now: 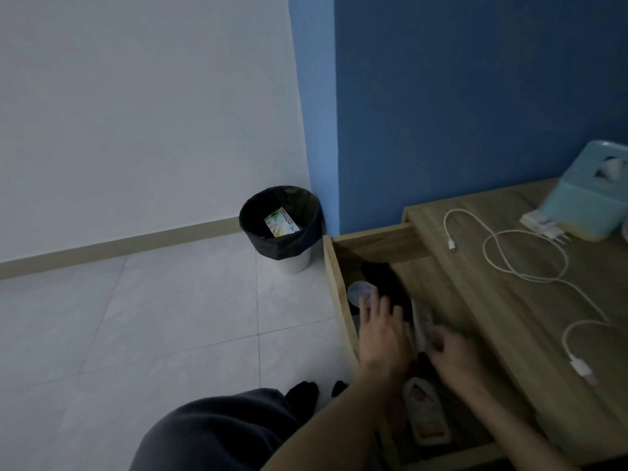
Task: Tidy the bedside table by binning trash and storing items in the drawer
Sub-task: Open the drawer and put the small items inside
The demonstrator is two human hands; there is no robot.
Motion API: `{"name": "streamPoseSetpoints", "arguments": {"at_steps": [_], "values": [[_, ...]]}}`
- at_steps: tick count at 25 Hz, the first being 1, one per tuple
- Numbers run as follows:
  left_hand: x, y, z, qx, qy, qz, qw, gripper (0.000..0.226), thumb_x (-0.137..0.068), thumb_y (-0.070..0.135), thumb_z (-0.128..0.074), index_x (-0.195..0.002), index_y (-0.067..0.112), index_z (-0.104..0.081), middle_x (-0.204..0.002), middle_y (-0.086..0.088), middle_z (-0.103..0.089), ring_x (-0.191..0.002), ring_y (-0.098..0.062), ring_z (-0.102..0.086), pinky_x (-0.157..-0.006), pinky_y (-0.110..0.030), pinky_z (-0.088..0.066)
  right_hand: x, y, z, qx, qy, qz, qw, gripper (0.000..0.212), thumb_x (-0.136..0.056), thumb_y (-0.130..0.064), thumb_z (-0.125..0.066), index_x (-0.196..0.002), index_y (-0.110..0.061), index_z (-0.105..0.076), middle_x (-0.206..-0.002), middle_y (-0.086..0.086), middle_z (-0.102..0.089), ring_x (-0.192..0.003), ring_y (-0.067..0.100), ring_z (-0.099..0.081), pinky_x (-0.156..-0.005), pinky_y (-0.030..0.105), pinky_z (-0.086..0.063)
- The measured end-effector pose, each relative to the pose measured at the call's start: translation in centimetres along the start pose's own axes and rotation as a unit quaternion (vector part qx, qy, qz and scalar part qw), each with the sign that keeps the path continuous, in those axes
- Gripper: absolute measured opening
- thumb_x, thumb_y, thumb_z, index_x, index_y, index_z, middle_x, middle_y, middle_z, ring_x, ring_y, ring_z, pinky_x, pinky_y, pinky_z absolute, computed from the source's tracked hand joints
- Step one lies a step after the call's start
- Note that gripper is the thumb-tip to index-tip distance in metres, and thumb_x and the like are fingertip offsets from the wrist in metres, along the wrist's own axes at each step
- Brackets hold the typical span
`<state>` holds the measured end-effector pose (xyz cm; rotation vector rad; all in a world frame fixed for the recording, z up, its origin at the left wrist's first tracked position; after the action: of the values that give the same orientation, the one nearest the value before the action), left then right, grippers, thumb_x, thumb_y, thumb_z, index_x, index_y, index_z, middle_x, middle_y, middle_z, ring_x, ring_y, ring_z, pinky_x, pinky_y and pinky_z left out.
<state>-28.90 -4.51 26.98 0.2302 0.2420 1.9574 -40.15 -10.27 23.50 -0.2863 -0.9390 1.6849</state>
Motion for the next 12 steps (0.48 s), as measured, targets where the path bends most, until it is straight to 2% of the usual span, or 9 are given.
{"name": "streamPoseSetpoints", "arguments": {"at_steps": [2,4,7,10,12], "values": [[-1.1,-1.8,1.0,-0.001,0.047,0.041,0.998,0.048,-0.092,0.026,-0.042,-0.138,0.015,-0.037,-0.159,-0.012,-0.002,-0.144,-0.029,0.018,-0.108,-0.044,0.021,-1.4,-1.4,3.1,-0.030,0.060,0.039,0.997,0.033,-0.083,-0.001,-0.058,-0.116,-0.005,-0.060,-0.114,0.016,-0.067,-0.102,0.029,-0.063,-0.084,0.027,-0.046],[-2.4,-3.5,1.0,0.011,0.048,0.070,0.996,0.049,-0.093,0.027,-0.040,-0.141,0.019,-0.033,-0.158,-0.010,0.011,-0.140,-0.027,0.027,-0.108,-0.044,0.019,-2.9,-2.6,7.3,-0.054,0.127,0.084,0.987,0.036,-0.083,0.002,-0.056,-0.119,-0.004,-0.058,-0.115,0.014,-0.065,-0.105,0.029,-0.062,-0.082,0.022,-0.044],[-3.2,-4.6,-0.1,0.080,0.055,0.089,0.991,0.048,-0.094,0.030,-0.043,-0.140,0.021,-0.034,-0.157,-0.007,0.021,-0.133,-0.022,0.033,-0.114,-0.040,0.010,-4.3,-3.4,11.9,-0.024,0.206,0.124,0.970,0.037,-0.085,0.001,-0.055,-0.121,-0.004,-0.056,-0.115,0.017,-0.064,-0.102,0.032,-0.061,-0.088,0.034,-0.045],[-4.5,-3.8,-1.5,0.076,0.075,0.091,0.990,0.049,-0.091,0.024,-0.044,-0.139,0.022,-0.035,-0.155,-0.006,0.025,-0.136,-0.024,0.032,-0.117,-0.040,0.003,-6.7,-2.6,15.1,0.036,0.281,0.143,0.948,0.033,-0.083,-0.003,-0.053,-0.116,0.001,-0.059,-0.113,0.027,-0.063,-0.102,0.040,-0.060,-0.089,0.042,-0.045],[-5.0,-3.4,-2.5,0.063,0.125,0.090,0.986,0.051,-0.086,0.023,-0.051,-0.137,0.021,-0.041,-0.155,-0.006,0.019,-0.140,-0.025,0.027,-0.117,-0.039,-0.004,-8.6,-1.7,16.5,0.081,0.320,0.156,0.931,0.035,-0.078,-0.001,-0.054,-0.111,0.008,-0.059,-0.111,0.033,-0.061,-0.104,0.046,-0.057,-0.090,0.047,-0.044]]}}
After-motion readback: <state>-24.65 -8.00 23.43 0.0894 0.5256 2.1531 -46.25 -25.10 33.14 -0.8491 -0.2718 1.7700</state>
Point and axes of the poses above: each hand's wrist, its own x-axis away from the middle knuckle, its own z-axis out of the back of the hand, y = z × x, the point moved 5 cm from there along -x, towards the middle knuckle
